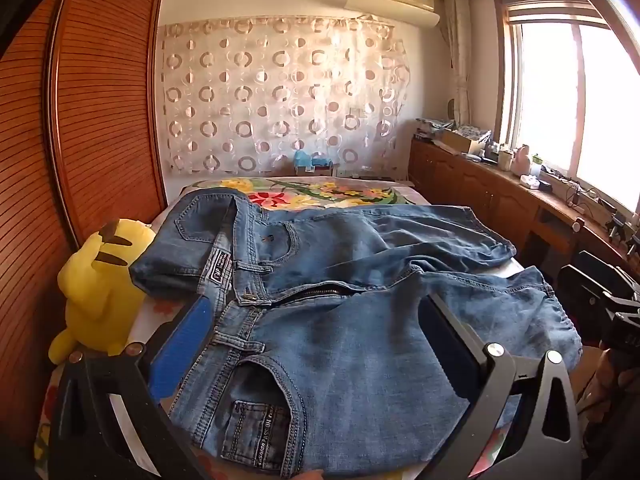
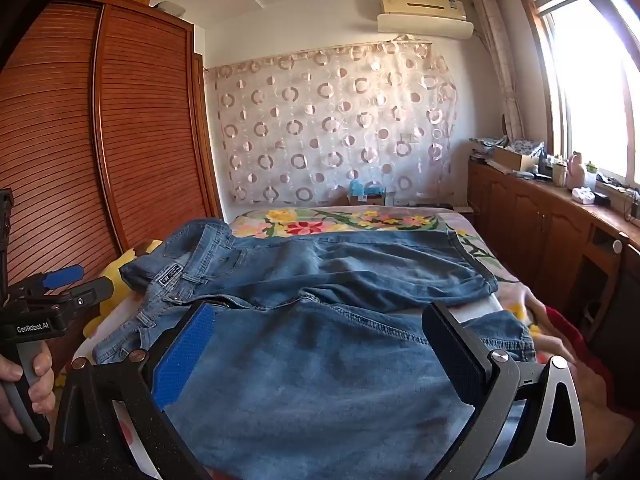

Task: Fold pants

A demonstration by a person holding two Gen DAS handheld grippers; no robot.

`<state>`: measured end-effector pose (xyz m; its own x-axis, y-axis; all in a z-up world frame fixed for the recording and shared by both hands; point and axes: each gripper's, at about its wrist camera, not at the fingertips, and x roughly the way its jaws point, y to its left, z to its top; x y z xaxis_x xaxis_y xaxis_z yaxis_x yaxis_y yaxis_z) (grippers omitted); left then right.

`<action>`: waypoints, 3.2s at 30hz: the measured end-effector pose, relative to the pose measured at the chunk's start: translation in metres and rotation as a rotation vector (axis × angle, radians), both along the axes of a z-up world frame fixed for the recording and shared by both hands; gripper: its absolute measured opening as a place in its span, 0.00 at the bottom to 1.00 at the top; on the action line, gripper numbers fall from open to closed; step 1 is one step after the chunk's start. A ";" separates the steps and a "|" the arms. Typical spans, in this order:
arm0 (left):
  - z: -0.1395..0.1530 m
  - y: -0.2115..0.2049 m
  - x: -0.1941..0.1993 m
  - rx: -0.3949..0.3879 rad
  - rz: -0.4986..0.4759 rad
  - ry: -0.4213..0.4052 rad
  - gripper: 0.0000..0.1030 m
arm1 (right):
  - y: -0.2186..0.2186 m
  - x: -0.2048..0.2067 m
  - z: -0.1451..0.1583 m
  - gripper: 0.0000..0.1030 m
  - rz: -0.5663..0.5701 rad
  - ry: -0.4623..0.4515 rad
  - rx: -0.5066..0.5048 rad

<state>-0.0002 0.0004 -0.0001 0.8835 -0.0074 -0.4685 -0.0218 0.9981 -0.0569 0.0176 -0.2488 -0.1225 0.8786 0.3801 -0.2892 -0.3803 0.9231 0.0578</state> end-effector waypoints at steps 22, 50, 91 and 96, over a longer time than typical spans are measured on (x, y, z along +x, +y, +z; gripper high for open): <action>0.002 -0.001 -0.004 0.015 0.000 -0.002 1.00 | -0.003 -0.001 -0.001 1.00 -0.011 0.007 0.010; 0.010 0.001 -0.010 0.030 0.004 -0.029 1.00 | -0.004 -0.001 -0.002 1.00 -0.018 0.012 0.010; 0.009 0.000 -0.012 0.031 0.005 -0.036 1.00 | -0.003 -0.001 -0.002 1.00 -0.013 0.011 0.013; 0.009 0.001 -0.011 0.032 0.002 -0.030 1.00 | -0.002 0.000 -0.003 1.00 -0.010 0.014 0.012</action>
<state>-0.0113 0.0011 0.0088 0.8970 0.0090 -0.4420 -0.0228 0.9994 -0.0259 0.0172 -0.2509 -0.1250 0.8782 0.3749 -0.2970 -0.3704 0.9259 0.0738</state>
